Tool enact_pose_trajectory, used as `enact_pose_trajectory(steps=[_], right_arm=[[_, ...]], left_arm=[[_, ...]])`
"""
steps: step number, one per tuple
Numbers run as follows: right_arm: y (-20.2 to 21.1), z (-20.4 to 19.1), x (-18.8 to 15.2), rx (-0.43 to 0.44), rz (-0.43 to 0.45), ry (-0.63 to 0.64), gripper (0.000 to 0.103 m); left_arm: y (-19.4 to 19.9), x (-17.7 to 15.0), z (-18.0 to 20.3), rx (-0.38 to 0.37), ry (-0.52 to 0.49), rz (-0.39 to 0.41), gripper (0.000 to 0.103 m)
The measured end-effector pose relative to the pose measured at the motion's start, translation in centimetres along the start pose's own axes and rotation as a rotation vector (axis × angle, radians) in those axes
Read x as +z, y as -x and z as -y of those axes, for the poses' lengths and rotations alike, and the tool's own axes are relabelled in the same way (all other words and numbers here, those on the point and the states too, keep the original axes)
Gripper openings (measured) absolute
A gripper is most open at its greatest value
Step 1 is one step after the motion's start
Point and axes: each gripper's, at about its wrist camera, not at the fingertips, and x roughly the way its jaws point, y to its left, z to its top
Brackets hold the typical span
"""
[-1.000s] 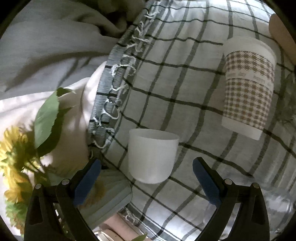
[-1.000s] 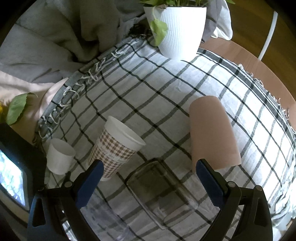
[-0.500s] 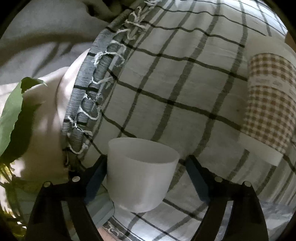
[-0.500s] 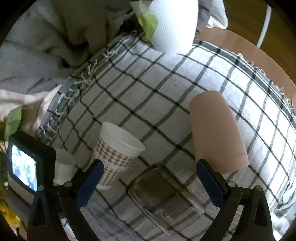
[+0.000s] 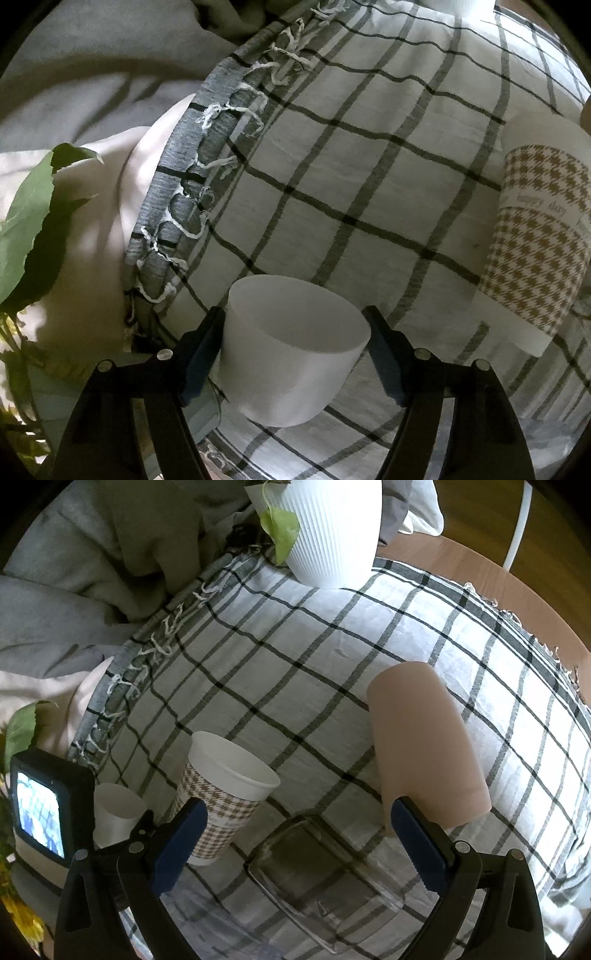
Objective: Flip cup upside down
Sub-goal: 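Lift the white cup with the left tool and rotate it rim-down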
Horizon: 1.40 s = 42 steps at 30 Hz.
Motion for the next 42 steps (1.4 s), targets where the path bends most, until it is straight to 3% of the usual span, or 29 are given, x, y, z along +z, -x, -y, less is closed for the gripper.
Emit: enact_pose_trajectory(steps=[8, 18, 30, 42], right_arm=[[0.5, 1.0, 0.3, -0.005, 0.016, -0.005, 0.1], [2.6, 2.7, 0.7, 0.015, 0.05, -0.041, 0.1], [7.6, 6.1, 1.0, 0.027, 0.115, 0.021, 0.1], [8.9, 8.3, -1.3, 0.02, 0.062, 0.191, 0.1]], left_arm=[[2.7, 1.2, 1.4, 0.018, 0.002, 0.012, 0.072], [7.7, 0.8, 1.9, 0.027, 0.055, 0.097, 0.072], [16.3, -2.1, 3.5, 0.016, 0.21, 0.218, 0.072], [20.5, -6.9, 6.2, -0.015, 0.414, 0.249, 0.072]])
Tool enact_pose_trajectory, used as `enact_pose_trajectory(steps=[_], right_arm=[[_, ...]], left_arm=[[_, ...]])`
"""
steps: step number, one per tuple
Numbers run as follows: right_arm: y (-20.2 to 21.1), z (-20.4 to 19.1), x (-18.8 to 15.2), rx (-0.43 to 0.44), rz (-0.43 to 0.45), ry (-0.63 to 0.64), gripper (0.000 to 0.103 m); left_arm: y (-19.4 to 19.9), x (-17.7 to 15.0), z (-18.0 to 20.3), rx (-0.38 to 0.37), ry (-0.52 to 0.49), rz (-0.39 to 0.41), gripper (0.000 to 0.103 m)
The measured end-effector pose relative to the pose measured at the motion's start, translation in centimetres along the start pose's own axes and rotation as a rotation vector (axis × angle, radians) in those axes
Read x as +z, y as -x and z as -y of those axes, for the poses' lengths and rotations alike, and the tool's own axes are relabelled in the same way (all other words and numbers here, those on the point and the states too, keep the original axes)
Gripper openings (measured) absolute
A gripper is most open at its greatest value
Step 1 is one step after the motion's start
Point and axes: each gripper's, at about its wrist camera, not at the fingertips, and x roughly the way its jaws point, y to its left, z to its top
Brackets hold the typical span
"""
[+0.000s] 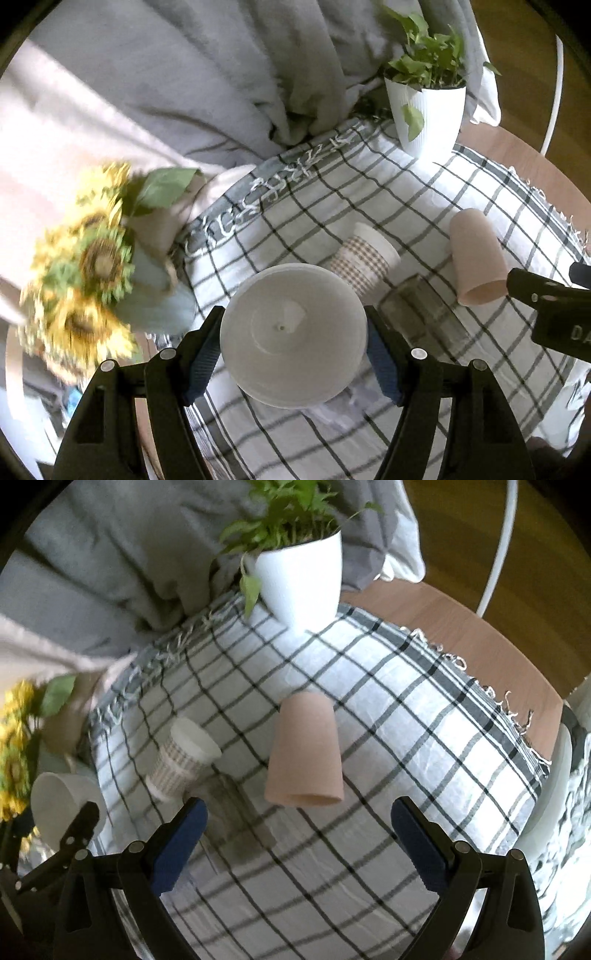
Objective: Flip cup upside down
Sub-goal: 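Lift the white cup with the left tool and rotate it rim-down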
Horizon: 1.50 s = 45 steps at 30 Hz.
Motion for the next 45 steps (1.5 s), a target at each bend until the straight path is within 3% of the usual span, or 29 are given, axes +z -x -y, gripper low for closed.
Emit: enact_pose_trajectory(steps=[7, 22, 35, 39, 45], right_arm=[[-0.2, 1.0, -1.4, -0.002, -0.036, 0.101, 0.1], [-0.4, 6.0, -3.2, -0.039, -0.098, 0.233, 0.1], [-1.0, 8.7, -5.3, -0.007, -0.174, 0.34, 0.1], [-1.7, 9.2, -5.8, -0.001, -0.218, 0.362, 0.1], [-2.6, 9.3, -5.4, -0.009, -0.238, 0.345, 0.1]], left_arm=[[1.4, -3.0, 1.3, 0.0, 0.099, -0.03, 0.072], [0.2, -8.0, 6.8, -0.175, 0.293, -0.165, 0.072], [0.0, -12.9, 11.2, -0.282, 0.406, -0.39, 0.072], [-1.0, -13.4, 11.9, -0.358, 0.451, -0.455, 0.072], [-2.4, -12.3, 11.5, -0.364, 0.439, -0.454, 0.072]])
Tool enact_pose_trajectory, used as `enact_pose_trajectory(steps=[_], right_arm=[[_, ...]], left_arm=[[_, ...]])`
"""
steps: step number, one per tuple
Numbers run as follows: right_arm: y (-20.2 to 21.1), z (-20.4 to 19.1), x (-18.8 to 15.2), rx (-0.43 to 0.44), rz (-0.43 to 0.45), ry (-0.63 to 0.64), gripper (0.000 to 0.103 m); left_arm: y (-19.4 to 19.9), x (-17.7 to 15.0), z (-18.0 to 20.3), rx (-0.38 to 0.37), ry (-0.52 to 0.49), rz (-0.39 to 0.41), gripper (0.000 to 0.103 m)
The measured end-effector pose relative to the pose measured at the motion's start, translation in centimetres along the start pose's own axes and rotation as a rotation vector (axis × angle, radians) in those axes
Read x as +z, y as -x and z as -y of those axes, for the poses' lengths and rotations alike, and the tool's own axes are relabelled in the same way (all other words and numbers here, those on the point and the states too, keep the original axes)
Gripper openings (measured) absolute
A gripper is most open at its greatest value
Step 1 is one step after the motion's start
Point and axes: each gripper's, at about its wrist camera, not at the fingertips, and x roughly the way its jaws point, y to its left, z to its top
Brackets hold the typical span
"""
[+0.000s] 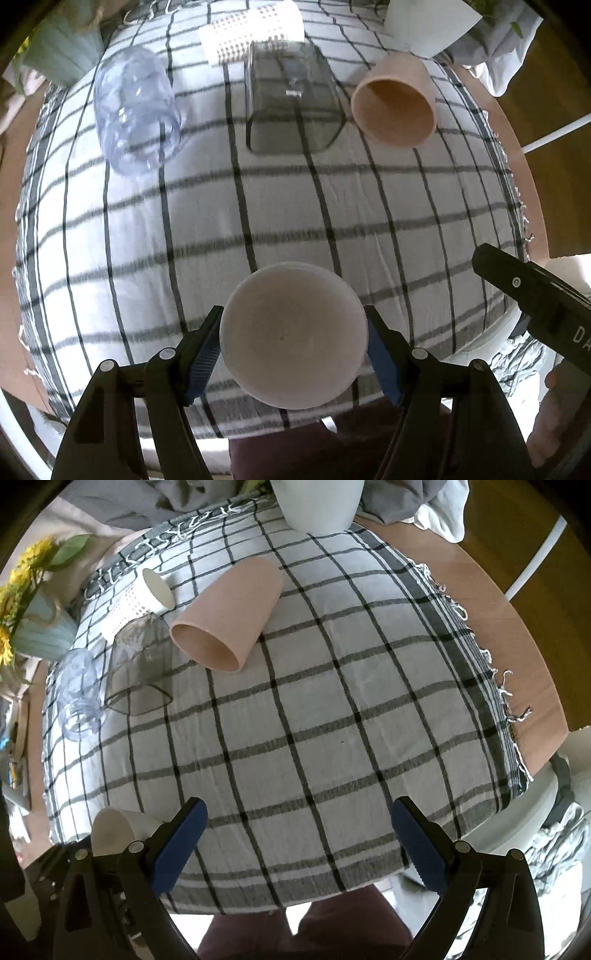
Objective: Flip cup upside down
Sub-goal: 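Lift the white cup with the left tool and rotate it rim-down, then lower the inverted white cup onto the cloth and open the left tool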
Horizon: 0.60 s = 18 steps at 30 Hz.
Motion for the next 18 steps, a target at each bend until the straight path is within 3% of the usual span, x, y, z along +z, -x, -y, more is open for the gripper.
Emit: enact_pose_trajectory(steps=[11, 18], right_arm=[[0.7, 0.1, 2.0, -0.01, 0.052, -0.057, 0.1], [0.4, -0.3, 2.4, -0.037, 0.061, -0.055, 0.1]], left_arm=[[-1.4, 4.1, -0.8, 0.009, 0.004, 0.007, 0.071], [-2.1, 4.6, -1.1, 0.024, 0.003, 0.001, 0.071]])
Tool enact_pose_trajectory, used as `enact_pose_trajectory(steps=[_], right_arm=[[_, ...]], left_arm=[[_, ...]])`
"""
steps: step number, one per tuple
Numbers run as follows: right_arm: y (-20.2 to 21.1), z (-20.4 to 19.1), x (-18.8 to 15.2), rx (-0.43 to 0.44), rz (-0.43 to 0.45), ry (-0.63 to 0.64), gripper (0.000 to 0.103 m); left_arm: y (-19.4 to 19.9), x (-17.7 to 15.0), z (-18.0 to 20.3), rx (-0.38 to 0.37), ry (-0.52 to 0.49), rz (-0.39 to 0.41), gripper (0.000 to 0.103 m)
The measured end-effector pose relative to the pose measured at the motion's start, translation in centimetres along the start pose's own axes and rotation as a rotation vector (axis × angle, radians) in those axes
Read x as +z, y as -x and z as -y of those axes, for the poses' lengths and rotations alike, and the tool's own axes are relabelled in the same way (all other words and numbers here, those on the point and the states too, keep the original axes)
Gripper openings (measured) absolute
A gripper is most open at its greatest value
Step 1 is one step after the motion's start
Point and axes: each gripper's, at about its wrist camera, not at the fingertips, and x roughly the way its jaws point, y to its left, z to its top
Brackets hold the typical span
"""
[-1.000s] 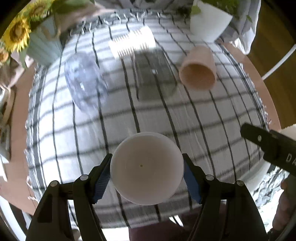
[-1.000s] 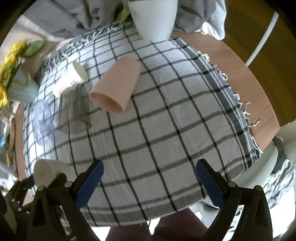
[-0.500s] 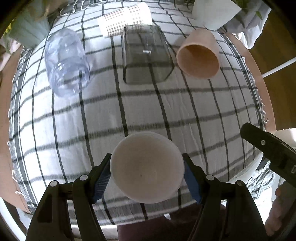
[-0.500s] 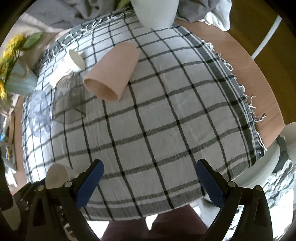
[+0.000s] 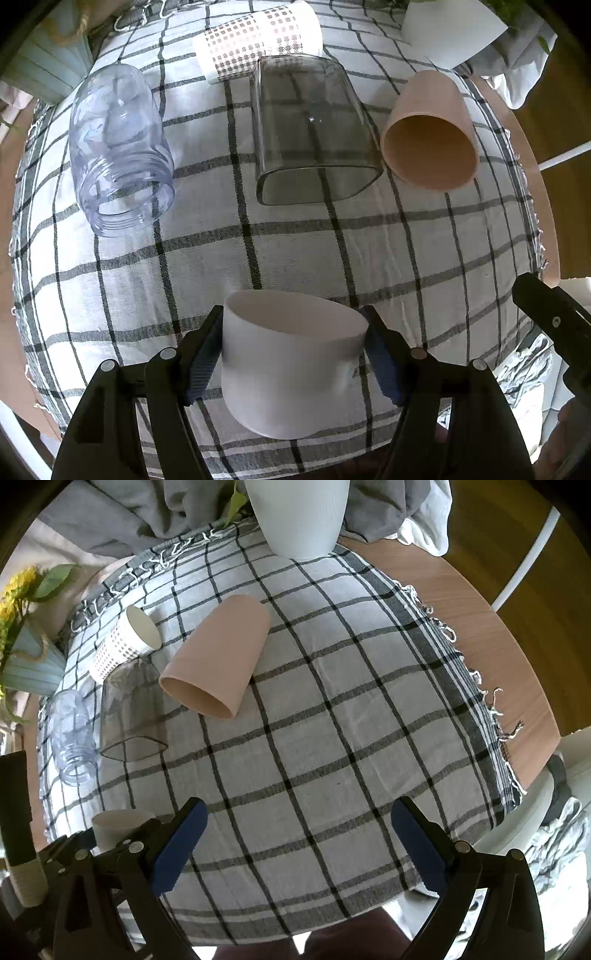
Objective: Flip cup upside down
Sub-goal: 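Lower the inverted white cup onto the cloth and open the left tool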
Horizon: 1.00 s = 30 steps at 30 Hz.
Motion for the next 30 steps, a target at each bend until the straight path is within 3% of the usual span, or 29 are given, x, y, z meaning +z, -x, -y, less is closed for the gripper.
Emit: enact_pose_trajectory(steps=[5, 18, 30], right_arm=[[-0.3, 0.0, -0.3, -0.013, -0.011, 0.005, 0.1], [0.6, 0.3, -1.4, -0.043, -0.005, -0.007, 0.1], [1.9, -1.5, -3.2, -0.028, 0.001, 0.006, 0.1]], left_arm=[[-0.3, -0.1, 0.7, 0.026, -0.032, -0.004, 0.081], [3.4, -1.7, 1.5, 0.056, -0.048, 0.079, 0.089], [7.7, -5.0, -2.1, 0.126, 0.015, 0.167, 0.092]])
